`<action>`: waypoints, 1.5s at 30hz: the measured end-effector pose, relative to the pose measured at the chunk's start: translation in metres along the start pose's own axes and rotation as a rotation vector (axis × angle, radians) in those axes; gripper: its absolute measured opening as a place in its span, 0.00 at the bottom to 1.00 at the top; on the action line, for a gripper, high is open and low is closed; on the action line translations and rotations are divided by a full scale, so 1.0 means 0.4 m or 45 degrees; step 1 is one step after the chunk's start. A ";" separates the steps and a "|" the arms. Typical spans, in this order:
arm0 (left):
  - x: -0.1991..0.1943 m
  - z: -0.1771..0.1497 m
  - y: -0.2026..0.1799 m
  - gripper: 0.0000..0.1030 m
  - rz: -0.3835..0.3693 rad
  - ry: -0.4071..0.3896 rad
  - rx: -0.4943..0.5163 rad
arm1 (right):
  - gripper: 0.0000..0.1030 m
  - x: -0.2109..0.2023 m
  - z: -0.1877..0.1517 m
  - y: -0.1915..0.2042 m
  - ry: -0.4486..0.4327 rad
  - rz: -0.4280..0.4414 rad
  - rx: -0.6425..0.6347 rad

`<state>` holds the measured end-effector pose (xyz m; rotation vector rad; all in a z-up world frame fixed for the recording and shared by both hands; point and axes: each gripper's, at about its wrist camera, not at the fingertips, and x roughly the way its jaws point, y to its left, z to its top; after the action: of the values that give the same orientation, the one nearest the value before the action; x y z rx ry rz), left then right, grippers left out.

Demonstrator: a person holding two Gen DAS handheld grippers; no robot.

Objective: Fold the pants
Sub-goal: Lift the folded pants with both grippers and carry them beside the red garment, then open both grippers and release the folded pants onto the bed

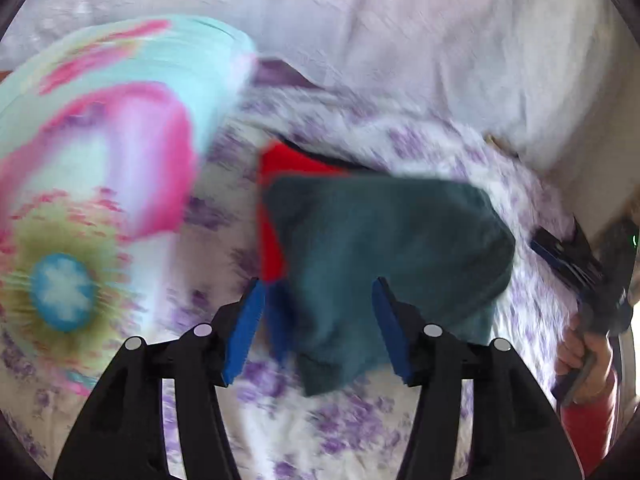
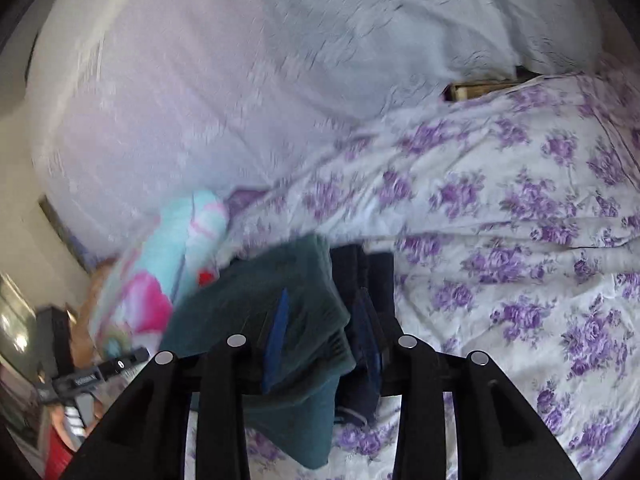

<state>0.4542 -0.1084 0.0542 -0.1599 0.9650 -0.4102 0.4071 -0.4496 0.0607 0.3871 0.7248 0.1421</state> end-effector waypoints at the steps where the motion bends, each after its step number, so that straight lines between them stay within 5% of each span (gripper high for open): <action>1: 0.030 -0.004 -0.015 0.53 0.083 0.030 0.033 | 0.35 0.046 -0.007 0.007 0.080 -0.054 -0.023; 2: 0.085 -0.013 -0.025 0.55 0.226 0.094 0.078 | 0.35 0.090 -0.016 0.004 0.157 -0.102 -0.027; 4: 0.118 -0.029 -0.012 0.64 0.277 0.104 0.012 | 0.37 0.125 -0.041 -0.019 0.174 -0.135 0.049; 8: -0.014 -0.083 -0.006 0.61 0.115 -0.023 -0.116 | 0.39 -0.036 -0.064 0.018 -0.040 -0.082 0.001; 10: -0.090 -0.137 -0.040 0.62 0.156 -0.131 -0.057 | 0.64 -0.146 -0.109 0.051 -0.156 -0.093 -0.076; 12: -0.179 -0.230 -0.099 0.78 0.231 -0.276 0.024 | 0.78 -0.244 -0.175 0.088 -0.268 -0.103 -0.126; 14: -0.234 -0.305 -0.148 0.91 0.296 -0.392 0.070 | 0.84 -0.327 -0.250 0.122 -0.370 -0.099 -0.153; 16: -0.285 -0.397 -0.209 0.93 0.353 -0.489 0.153 | 0.91 -0.388 -0.338 0.162 -0.441 -0.067 -0.168; 20: -0.311 -0.490 -0.286 0.94 0.384 -0.510 0.199 | 0.92 -0.407 -0.425 0.204 -0.432 -0.054 -0.191; 22: -0.327 -0.520 -0.299 0.95 0.395 -0.553 0.209 | 0.92 -0.415 -0.446 0.230 -0.473 -0.169 -0.230; 28: -0.325 -0.531 -0.301 0.95 0.447 -0.578 0.192 | 0.96 -0.444 -0.496 0.233 -0.616 -0.197 -0.251; 37: -0.329 -0.528 -0.253 0.95 0.421 -0.596 0.079 | 0.96 -0.381 -0.508 0.194 -0.516 -0.215 -0.242; 45: -0.327 -0.549 -0.298 0.95 0.487 -0.625 0.197 | 0.96 -0.378 -0.513 0.194 -0.515 -0.212 -0.243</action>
<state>0.1761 -0.1532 0.0673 0.0660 0.4606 -0.0812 0.1578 -0.3566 0.0447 0.1627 0.3375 -0.0255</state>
